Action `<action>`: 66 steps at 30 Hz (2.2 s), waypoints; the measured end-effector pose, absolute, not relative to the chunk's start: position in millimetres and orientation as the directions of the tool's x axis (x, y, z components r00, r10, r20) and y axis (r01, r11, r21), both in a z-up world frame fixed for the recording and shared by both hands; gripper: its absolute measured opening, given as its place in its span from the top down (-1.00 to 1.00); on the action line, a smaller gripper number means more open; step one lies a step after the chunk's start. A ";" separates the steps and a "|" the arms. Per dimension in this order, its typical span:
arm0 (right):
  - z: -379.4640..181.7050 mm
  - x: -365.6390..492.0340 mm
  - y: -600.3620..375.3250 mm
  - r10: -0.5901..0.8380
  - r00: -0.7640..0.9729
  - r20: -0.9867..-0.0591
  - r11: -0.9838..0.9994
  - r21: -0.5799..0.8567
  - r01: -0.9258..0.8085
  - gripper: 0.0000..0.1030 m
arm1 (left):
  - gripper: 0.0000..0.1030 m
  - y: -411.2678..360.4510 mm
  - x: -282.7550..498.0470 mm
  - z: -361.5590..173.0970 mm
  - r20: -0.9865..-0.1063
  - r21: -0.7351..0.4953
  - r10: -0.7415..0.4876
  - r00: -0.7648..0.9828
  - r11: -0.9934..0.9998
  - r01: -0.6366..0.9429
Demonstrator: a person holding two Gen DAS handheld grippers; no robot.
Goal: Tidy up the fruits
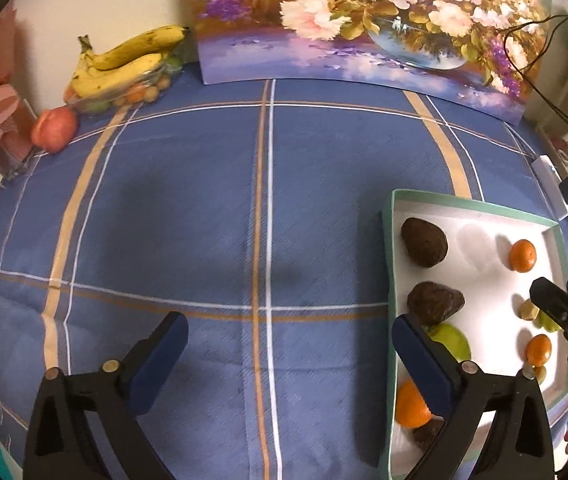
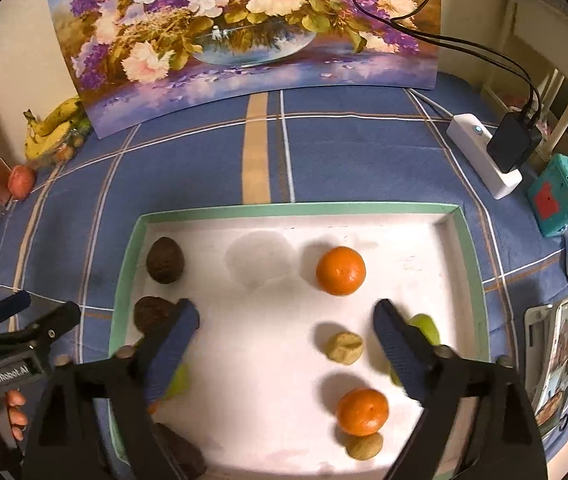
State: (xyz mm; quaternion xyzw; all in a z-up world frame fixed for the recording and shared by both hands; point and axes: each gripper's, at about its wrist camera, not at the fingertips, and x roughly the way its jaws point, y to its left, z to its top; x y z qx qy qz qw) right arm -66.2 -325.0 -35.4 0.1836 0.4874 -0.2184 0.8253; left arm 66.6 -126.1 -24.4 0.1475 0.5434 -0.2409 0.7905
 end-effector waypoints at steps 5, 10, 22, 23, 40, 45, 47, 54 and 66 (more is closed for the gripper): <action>-32.8 -72.6 -310.4 -0.203 0.437 -0.876 0.846 0.068 0.528 -0.79 | -1.00 -113.9 54.5 -20.7 -0.927 -0.039 -0.231 0.296 0.843 0.537; -33.5 -83.9 -295.7 -0.210 0.436 -0.875 0.847 0.059 0.528 -0.79 | -1.00 -104.9 39.2 -14.9 -0.930 -0.020 -0.220 0.296 0.831 0.556; -39.5 -114.1 -262.7 -0.201 0.434 -0.878 0.846 0.068 0.528 -0.79 | -1.00 -72.4 1.9 -7.2 -0.913 0.085 -0.155 0.378 0.833 0.547; -38.8 -116.3 -259.2 -0.206 0.435 -0.876 0.849 0.061 0.525 -0.79 | -1.00 -69.8 -0.2 -7.5 -0.911 0.096 -0.146 0.386 0.834 0.543; -39.0 -157.5 -228.2 -0.237 0.465 -0.853 0.854 0.045 0.519 -0.79 | -1.00 -29.4 -15.6 8.0 -0.899 0.063 -0.161 0.408 0.873 0.484; -38.1 -162.5 -230.5 -0.239 0.475 -0.847 0.849 0.055 0.525 -0.79 | -1.00 -32.3 -19.4 8.5 -0.900 0.084 -0.150 0.409 0.862 0.501; -37.7 -163.4 -230.3 -0.242 0.478 -0.844 0.848 0.054 0.527 -0.79 | -1.00 -32.9 -19.9 8.4 -0.900 0.087 -0.148 0.409 0.860 0.503; -39.3 -162.2 -229.2 -0.240 0.474 -0.847 0.853 0.049 0.519 -0.79 | -1.00 -32.2 -18.5 7.5 -0.903 0.097 -0.135 0.409 0.861 0.499; -42.1 -159.3 -227.5 -0.235 0.468 -0.852 0.859 0.044 0.511 -0.79 | -1.00 -35.4 -20.9 6.3 -0.905 0.120 -0.115 0.410 0.856 0.504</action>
